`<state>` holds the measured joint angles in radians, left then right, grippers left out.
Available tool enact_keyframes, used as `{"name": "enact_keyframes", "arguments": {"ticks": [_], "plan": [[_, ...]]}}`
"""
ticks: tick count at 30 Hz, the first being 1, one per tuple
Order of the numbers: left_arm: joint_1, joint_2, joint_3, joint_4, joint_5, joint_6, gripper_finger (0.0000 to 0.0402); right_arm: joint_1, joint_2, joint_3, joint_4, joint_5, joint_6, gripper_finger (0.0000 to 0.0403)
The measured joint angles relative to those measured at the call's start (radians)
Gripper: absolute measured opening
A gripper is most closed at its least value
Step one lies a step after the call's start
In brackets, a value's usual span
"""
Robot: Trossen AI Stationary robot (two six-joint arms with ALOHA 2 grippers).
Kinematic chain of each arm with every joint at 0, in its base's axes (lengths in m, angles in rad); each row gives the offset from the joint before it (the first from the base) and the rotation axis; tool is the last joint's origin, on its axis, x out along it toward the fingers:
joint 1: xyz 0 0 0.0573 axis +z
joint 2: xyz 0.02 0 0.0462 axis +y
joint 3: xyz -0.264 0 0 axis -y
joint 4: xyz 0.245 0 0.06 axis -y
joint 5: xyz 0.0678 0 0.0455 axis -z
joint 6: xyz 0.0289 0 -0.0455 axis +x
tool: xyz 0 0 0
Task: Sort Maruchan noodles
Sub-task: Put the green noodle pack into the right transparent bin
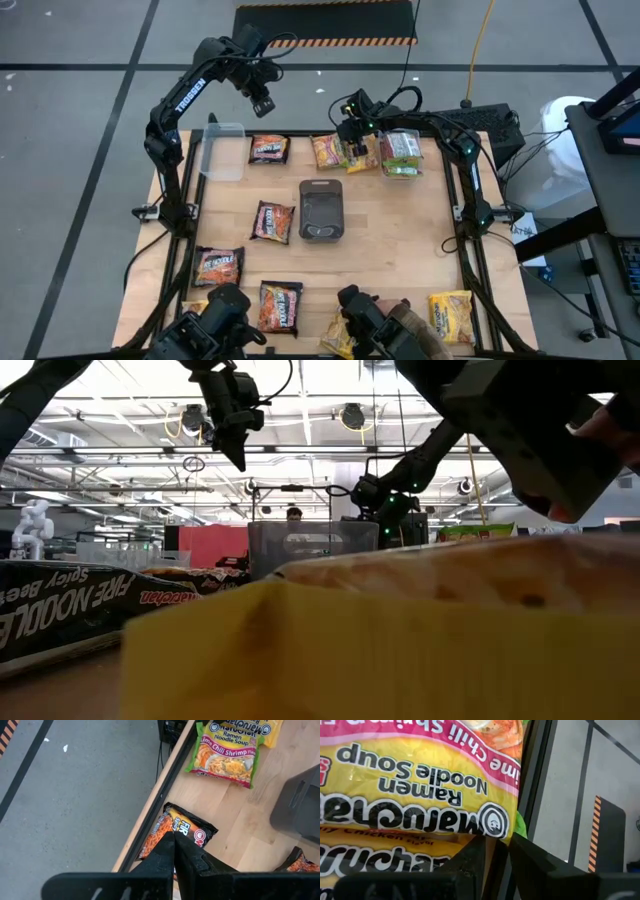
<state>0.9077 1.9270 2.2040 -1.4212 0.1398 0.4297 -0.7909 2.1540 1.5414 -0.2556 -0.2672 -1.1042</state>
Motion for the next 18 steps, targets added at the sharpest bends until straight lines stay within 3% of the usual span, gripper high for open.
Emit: {"name": "enact_keyframes", "arguments": {"ticks": [5,9,14,18], "plan": [[0.0,0.0,0.0,0.0,0.0,0.004,0.0005,0.001,0.0,0.0,0.021,0.0,0.0,0.0077],[0.0,0.0,0.0,0.0,0.0,0.004,0.0005,0.001,0.0,0.0,0.046,-0.003,0.05,0.0053],[0.0,0.0,0.0,0.0,0.0,0.004,0.0005,0.002,0.0,0.0,0.088,-0.105,0.09,0.0006],[0.0,0.0,0.0,0.0,0.0,0.004,0.0005,0.01,0.02,0.0,0.116,-0.127,0.095,0.0006]]}}
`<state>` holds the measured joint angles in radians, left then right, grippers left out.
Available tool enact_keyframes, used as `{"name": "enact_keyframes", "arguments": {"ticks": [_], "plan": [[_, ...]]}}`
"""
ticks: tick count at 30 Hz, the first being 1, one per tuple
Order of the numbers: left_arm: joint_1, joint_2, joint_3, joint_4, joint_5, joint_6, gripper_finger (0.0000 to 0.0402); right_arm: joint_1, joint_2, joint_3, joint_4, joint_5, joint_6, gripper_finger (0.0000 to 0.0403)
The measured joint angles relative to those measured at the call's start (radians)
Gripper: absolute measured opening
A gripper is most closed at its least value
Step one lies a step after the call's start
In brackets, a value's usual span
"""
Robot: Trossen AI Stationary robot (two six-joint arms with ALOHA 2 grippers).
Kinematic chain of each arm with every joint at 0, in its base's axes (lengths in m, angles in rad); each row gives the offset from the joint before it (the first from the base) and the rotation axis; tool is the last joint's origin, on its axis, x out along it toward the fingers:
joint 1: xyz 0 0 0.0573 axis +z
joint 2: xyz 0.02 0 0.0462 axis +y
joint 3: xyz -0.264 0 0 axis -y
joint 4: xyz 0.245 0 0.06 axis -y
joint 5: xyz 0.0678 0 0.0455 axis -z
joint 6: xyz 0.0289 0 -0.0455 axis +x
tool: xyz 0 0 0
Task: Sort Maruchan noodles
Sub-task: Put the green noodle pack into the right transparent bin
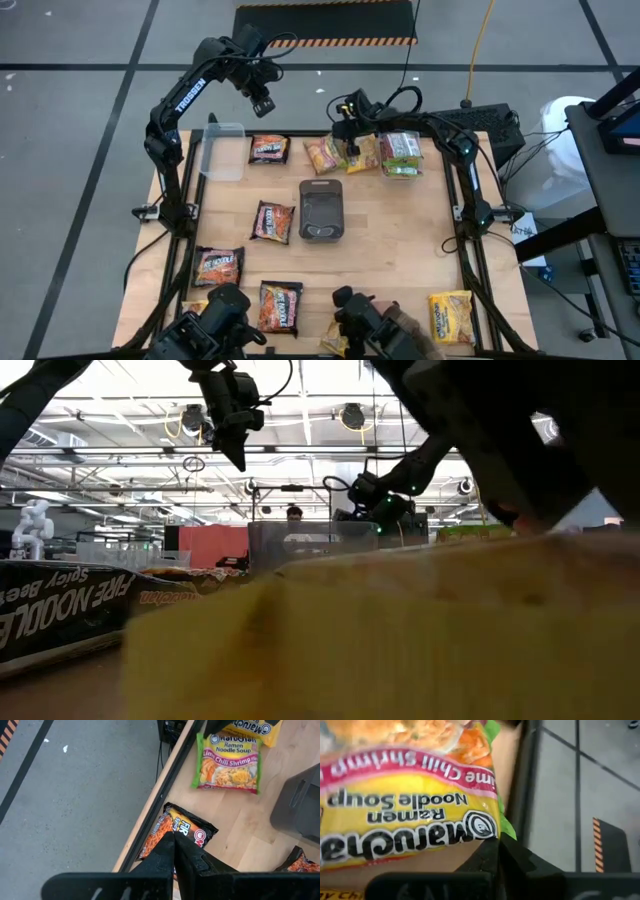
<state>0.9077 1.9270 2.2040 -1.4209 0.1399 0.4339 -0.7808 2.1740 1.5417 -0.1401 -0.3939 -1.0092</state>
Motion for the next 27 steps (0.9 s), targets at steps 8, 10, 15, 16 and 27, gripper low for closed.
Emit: {"name": "enact_keyframes", "arguments": {"ticks": [8,10,15,16,27], "plan": [[0.0,0.0,0.0,0.0,0.0,0.0,0.0005,0.012,0.007,-0.001,-0.004,0.102,0.003,0.0001],[0.0,0.0,0.0,0.0,0.0,0.0,0.0005,0.011,0.008,-0.001,-0.009,0.128,0.014,0.0001],[0.0,0.0,0.0,0.0,0.0,-0.002,0.0005,0.011,-0.009,-0.001,-0.038,0.186,0.058,0.0],[0.0,0.0,0.0,0.0,0.0,-0.003,0.0005,0.012,-0.014,0.0,-0.054,0.189,0.058,0.0],[0.0,0.0,0.0,0.003,0.001,-0.018,0.0005,0.019,-0.092,-0.001,-0.183,0.186,0.093,0.0]]}}
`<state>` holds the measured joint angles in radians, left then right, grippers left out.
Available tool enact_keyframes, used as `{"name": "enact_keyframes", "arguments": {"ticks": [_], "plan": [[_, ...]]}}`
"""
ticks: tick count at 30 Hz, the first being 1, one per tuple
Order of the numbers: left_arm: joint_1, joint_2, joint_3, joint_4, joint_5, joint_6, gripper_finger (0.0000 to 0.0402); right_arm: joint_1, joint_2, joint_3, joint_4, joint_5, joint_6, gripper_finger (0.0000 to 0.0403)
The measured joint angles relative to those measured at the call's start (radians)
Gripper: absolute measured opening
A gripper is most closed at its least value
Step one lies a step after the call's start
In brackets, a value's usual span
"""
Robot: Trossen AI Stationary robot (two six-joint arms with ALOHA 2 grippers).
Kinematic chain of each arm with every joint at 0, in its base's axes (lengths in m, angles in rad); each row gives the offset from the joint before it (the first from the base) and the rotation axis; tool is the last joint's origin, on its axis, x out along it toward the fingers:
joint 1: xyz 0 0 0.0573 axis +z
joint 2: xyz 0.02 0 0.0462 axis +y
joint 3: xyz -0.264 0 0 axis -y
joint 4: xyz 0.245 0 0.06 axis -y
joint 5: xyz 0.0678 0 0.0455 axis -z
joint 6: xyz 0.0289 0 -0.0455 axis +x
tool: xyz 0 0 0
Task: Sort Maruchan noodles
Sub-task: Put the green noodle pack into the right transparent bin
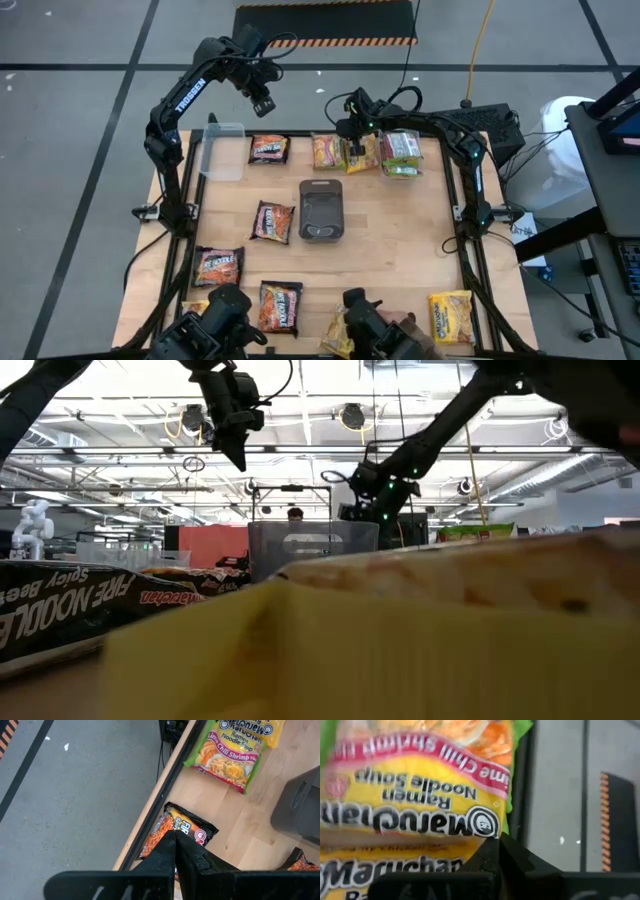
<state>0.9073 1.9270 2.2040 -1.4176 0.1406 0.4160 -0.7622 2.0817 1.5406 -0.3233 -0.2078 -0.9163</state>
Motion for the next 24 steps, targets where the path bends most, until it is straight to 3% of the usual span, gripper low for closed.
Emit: {"name": "enact_keyframes", "arguments": {"ticks": [24], "plan": [[0.0,0.0,0.0,0.001,0.0,-0.004,0.0005,0.005,-0.233,0.0,-0.194,0.026,0.067,0.0]]}}
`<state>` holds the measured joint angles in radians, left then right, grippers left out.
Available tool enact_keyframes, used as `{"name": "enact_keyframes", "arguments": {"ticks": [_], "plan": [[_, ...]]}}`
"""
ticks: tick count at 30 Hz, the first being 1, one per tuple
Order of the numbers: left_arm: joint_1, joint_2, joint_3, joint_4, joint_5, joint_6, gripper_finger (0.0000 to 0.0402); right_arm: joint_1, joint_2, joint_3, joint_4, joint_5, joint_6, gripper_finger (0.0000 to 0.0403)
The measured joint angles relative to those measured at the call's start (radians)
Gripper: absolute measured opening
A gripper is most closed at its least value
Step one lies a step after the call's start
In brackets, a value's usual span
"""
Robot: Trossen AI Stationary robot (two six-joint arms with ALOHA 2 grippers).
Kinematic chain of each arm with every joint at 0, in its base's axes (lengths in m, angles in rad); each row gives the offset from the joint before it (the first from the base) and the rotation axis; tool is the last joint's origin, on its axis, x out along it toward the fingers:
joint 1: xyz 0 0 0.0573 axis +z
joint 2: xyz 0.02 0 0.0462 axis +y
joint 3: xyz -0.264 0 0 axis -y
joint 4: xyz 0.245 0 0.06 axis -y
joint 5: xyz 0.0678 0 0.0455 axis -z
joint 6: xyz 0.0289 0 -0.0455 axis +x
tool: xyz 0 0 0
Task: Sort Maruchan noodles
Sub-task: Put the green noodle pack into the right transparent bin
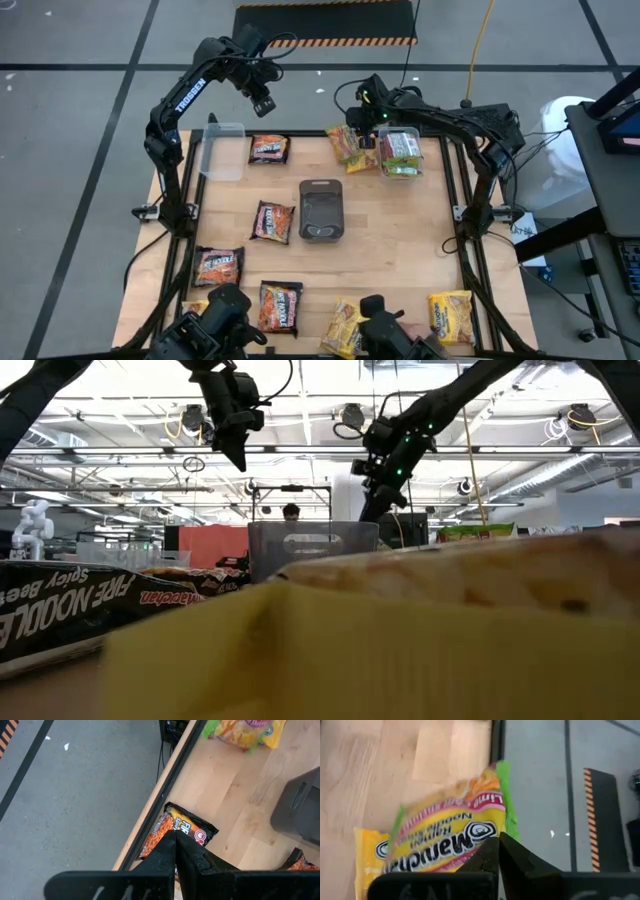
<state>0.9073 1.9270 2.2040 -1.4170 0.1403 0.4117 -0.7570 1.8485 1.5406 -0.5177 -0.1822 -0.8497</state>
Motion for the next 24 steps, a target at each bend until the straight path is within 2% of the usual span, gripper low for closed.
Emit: {"name": "enact_keyframes", "arguments": {"ticks": [9,15,24], "plan": [[0.0,0.0,0.0,0.0,0.0,0.004,0.0005,0.0,-0.069,0.0,-0.064,0.007,0.001,0.0],[0.0,0.0,0.0,0.0,0.0,0.004,0.0005,0.0,-0.102,0.0,-0.086,0.075,-0.004,0.0],[0.0,0.0,0.0,0.0,0.0,0.003,0.0005,-0.003,-0.154,0.0,-0.131,0.108,-0.026,0.0]]}}
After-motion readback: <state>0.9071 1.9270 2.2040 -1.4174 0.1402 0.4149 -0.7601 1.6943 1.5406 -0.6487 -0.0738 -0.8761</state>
